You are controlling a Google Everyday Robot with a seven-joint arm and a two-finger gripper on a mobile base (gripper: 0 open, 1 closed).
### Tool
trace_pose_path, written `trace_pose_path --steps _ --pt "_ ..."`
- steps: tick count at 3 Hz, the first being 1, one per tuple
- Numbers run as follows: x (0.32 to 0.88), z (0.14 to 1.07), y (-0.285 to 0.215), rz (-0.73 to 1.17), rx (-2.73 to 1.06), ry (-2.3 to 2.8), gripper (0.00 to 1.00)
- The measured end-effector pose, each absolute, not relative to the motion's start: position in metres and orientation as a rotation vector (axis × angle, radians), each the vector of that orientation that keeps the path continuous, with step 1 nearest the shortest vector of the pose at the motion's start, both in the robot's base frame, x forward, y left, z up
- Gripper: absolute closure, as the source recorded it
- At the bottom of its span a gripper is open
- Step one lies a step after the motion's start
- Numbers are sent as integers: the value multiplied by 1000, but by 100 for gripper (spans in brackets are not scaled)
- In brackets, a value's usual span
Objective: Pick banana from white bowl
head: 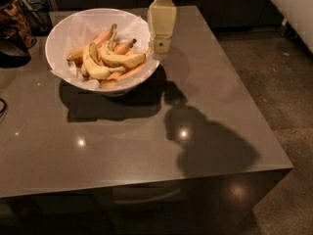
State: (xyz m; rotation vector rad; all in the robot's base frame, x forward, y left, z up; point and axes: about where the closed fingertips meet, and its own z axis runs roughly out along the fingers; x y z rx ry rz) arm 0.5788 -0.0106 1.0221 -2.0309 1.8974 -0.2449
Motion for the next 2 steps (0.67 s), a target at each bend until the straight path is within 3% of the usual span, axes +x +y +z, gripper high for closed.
trace_pose_path --steps 2 --pt "588 1006 18 -133 -2092 1878 0"
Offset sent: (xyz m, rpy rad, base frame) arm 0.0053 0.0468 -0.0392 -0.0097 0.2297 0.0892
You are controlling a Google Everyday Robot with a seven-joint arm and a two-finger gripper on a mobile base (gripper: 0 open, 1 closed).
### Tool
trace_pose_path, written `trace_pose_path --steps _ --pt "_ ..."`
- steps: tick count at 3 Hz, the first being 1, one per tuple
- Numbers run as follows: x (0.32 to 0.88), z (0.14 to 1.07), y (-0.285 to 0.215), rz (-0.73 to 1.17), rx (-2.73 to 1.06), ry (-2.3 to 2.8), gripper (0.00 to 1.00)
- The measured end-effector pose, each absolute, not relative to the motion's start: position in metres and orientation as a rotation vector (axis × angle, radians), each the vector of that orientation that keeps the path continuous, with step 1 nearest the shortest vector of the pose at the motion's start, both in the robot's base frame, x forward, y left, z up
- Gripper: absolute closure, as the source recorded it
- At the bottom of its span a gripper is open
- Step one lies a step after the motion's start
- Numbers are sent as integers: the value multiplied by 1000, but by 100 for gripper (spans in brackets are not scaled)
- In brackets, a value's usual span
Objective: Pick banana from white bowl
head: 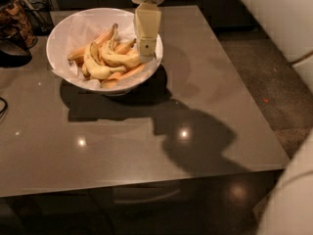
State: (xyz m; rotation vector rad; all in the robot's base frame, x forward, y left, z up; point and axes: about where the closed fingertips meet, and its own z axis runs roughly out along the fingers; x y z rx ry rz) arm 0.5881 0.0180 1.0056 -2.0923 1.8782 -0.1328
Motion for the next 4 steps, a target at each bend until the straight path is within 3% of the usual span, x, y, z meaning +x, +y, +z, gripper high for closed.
trace_pose_path --steps 2,4 --pt "598 997 47 -88 -2124 1835 0" --pt "611 997 54 -3 -2056 1833 42"
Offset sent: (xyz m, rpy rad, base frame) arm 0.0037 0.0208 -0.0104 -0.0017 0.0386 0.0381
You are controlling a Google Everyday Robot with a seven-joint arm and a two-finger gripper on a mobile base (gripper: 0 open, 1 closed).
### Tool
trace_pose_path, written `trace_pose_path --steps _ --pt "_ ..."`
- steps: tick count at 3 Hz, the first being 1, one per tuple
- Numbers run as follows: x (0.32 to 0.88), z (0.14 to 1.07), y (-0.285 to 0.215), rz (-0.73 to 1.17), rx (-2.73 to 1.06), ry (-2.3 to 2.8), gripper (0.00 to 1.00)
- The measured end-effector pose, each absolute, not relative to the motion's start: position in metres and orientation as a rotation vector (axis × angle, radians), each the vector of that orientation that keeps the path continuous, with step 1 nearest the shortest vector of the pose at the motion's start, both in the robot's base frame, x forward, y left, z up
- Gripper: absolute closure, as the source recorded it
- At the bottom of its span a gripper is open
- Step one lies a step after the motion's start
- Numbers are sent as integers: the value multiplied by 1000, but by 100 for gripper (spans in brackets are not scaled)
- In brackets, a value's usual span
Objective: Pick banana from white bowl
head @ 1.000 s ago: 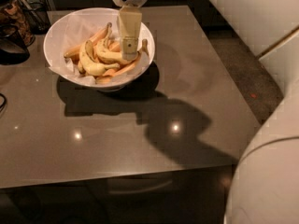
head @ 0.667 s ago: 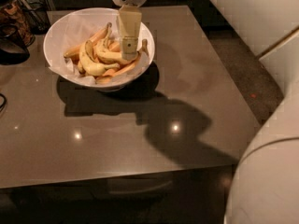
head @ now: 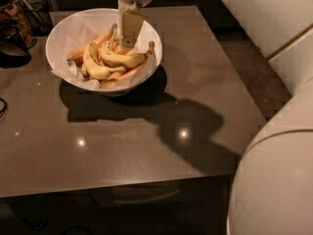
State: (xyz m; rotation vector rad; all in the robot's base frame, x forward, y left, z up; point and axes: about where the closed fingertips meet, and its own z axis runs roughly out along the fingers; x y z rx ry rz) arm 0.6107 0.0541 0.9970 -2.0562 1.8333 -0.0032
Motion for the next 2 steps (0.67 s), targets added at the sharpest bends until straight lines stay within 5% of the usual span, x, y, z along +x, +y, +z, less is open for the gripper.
trace_pose_path --steps 1,2 --pt "613 995 56 18 -2048 1837 66" --pt "613 988 64 52 -2063 1846 77"
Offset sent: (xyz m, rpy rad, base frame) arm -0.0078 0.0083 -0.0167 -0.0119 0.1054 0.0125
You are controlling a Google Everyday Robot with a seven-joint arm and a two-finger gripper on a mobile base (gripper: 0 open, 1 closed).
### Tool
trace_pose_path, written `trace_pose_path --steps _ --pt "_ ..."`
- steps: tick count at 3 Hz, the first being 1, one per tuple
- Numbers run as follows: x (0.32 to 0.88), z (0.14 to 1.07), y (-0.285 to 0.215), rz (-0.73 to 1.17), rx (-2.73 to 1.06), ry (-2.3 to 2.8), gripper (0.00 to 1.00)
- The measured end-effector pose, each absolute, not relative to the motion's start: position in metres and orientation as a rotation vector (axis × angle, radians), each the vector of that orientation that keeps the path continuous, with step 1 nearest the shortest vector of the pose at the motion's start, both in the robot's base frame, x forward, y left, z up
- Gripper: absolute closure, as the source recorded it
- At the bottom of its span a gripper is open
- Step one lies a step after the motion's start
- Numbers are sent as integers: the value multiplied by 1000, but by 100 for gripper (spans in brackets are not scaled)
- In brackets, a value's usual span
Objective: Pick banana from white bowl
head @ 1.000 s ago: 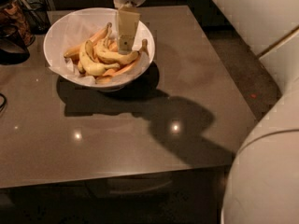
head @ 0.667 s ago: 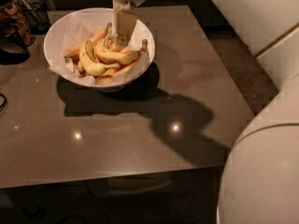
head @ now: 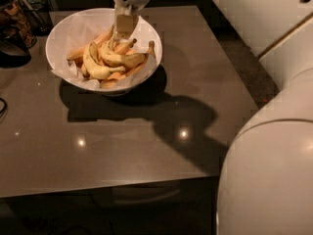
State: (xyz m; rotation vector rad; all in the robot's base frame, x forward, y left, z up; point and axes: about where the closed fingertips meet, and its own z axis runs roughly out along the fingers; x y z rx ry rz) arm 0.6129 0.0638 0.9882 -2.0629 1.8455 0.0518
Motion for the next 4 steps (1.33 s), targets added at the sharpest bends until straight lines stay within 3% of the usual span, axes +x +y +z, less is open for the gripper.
trace_pose_path --steps 2,3,4 --pt "614 977 77 121 -2075 1858 65" --pt "614 975 80 134 -2074 1863 48" --pt "615 975 81 139 -2071 1868 47"
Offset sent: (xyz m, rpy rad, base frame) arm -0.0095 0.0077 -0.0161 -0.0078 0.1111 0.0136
